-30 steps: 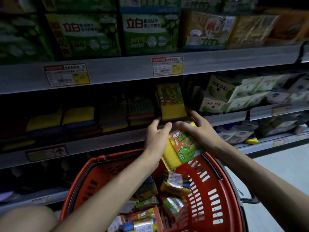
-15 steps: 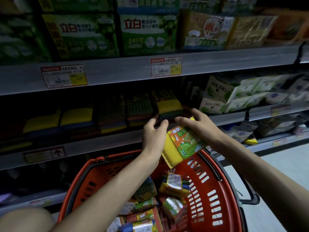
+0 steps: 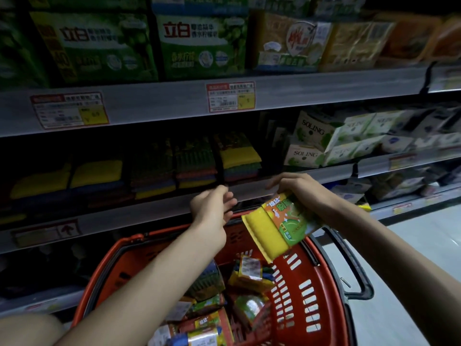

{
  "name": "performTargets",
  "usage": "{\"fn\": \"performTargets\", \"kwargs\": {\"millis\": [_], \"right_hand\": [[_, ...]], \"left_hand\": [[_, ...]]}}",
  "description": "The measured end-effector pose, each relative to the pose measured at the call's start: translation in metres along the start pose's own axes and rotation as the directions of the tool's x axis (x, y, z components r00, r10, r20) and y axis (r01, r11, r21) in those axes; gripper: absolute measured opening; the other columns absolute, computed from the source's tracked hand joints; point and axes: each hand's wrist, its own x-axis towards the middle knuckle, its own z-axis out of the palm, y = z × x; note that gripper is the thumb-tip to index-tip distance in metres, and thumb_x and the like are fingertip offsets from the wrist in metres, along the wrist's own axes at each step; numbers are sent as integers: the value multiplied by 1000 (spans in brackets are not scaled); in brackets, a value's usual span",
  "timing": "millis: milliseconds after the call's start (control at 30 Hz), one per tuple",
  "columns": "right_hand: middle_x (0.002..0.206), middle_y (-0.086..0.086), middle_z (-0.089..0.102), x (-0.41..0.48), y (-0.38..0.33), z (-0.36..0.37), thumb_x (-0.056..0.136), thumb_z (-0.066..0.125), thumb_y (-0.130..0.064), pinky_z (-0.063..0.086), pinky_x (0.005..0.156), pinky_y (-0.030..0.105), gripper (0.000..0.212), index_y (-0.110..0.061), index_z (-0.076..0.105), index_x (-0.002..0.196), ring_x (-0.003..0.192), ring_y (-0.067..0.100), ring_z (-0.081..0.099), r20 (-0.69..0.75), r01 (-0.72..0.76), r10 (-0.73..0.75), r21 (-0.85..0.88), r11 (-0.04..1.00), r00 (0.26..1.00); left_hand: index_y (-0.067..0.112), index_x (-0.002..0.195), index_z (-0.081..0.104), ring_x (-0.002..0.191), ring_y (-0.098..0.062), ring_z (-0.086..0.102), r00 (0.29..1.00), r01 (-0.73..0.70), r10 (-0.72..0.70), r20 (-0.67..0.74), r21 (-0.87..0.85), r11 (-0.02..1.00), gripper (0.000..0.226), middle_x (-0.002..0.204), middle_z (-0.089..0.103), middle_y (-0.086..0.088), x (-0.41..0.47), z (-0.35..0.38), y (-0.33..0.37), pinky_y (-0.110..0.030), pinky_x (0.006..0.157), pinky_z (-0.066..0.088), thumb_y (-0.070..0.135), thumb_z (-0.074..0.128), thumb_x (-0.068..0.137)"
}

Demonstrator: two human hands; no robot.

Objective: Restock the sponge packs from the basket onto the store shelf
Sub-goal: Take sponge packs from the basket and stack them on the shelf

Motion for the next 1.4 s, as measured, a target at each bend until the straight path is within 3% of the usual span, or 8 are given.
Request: {"fn": "performTargets", "kwargs": {"millis": [167,333,467,567,767,1000,1200,1400], "right_hand": [[92,-2,68,2,0,3,99,53,-19,44,65,25,28,-26,70,120,71,11,62,93,-24,31,-81,996,995],[84,10,66,6,-2,4,95,61,-22,49,59,30,24,-18,63,119,66,18,65,-11,-21,23,121,992,1000],[73,8,57,5,-6,8,95,59,-19,47,50,27,13,-12,58,107,54,17,62,49,-66,56,224,972,997],[75,8,57,7,-6,17,96,57,-17,46,52,28,18,-11,60,113,55,16,61,64,-57,43,232,971,997],[78,8,60,9,-6,27,96,59,-22,48,56,30,31,-17,58,127,57,15,64,115,-58,30,252,966,993],[78,7,59,10,-6,27,95,60,-23,48,58,30,26,-13,58,119,61,17,63,106,-67,43,236,969,993],[75,3,60,12,-6,24,97,59,-26,49,59,29,14,-18,57,108,59,14,64,125,-70,45,209,975,991],[73,3,60,14,-5,22,98,58,-26,49,55,26,9,-19,57,104,56,12,64,135,-73,45,205,976,990]], "left_hand": [[14,96,72,73,-12,72,996,70,-68,61,-22,997,10,89,76,-2,1,6,0,-25,63,49,19,77,90],[12,95,68,67,-10,71,995,89,-84,58,-81,993,10,91,77,-4,5,11,6,-24,57,46,18,74,92],[12,85,63,48,-3,65,994,104,-99,46,-117,988,12,79,73,-1,8,11,8,-25,57,42,16,69,95],[11,79,59,43,-3,64,995,100,-97,34,-137,985,18,76,72,-2,12,11,10,-27,59,42,11,68,95],[1,102,63,54,-14,67,992,127,-127,10,-183,975,12,74,72,-8,21,10,12,-22,41,40,7,69,94],[4,105,61,37,-7,63,993,120,-119,15,-162,979,11,46,66,3,32,13,8,-21,42,41,10,65,97],[6,109,63,36,-5,62,992,123,-123,5,-147,982,16,45,65,5,38,13,9,-12,32,35,14,67,96],[7,90,64,37,-5,62,991,130,-132,-6,-143,981,11,46,65,6,31,13,9,-14,35,35,15,70,94]]}}
